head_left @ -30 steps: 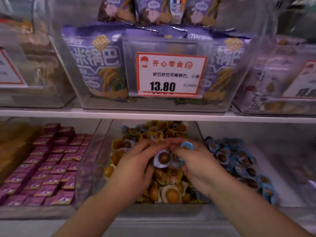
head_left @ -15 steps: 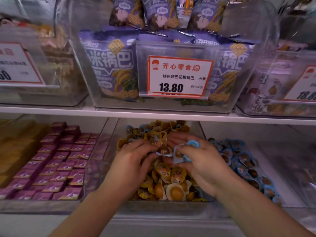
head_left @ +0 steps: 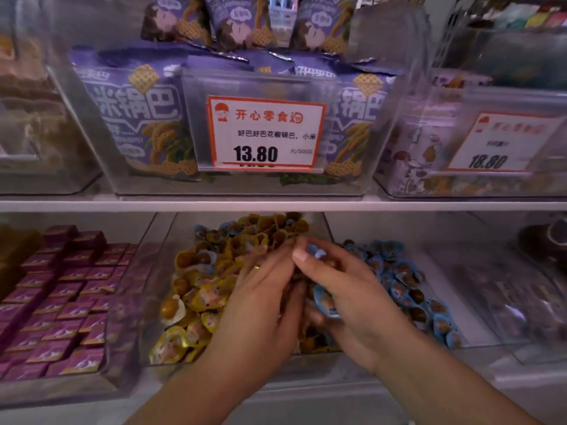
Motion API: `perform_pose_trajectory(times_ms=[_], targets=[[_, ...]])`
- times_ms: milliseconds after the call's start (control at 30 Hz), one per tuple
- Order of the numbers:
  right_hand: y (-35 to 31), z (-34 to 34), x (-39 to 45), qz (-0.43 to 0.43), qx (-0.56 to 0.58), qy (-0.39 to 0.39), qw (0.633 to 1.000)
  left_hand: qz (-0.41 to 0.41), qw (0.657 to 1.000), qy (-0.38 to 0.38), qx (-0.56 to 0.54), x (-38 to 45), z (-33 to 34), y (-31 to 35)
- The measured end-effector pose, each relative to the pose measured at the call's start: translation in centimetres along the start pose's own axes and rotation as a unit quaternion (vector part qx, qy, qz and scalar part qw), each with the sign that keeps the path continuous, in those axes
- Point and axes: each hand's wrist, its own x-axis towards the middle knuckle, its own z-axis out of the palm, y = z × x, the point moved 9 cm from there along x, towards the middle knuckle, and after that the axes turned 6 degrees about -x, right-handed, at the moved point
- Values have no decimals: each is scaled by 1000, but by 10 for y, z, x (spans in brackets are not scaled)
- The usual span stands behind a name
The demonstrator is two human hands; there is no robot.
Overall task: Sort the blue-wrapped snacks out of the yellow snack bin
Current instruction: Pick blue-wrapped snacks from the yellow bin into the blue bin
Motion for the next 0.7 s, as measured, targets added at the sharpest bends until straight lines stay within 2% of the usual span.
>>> perform_pose_trajectory(times_ms=[67,100,133,200,267,300,367,433,467,567,700], targets=[[-12,-22,-2,-41,14,35,998,-49,984,-49,-165,-5,18,2],[-19,-34,-2,-59,6,44,997,-58,974,-51,-213,-6,20,2],[-25,-47,-1,-68,-11,51,996,-55,974,-39,-215,-6,17,3],[-32,-80,2,-65,-60,82,993,-31,993,7,-118,-3,4,-4],[-36,-126,9,-51,-152,149,976,-25,1000,10,-6,2,-1,-14],[-38,-149,13,-36,-247,178,952,-20,999,-1,32,3,0,-19],[-35,-191,22,18,-451,177,875,-19,997,-19,77,2,4,-29],[-33,-224,28,33,-560,175,809,-25,995,-18,94,2,5,-36],[-38,-237,28,12,-569,202,797,-25,995,-15,100,3,4,-37],[-60,-252,17,-75,-524,282,800,-14,994,-6,110,4,2,-35],[-73,-225,13,-159,-435,290,837,31,986,6,165,0,-11,-23]])
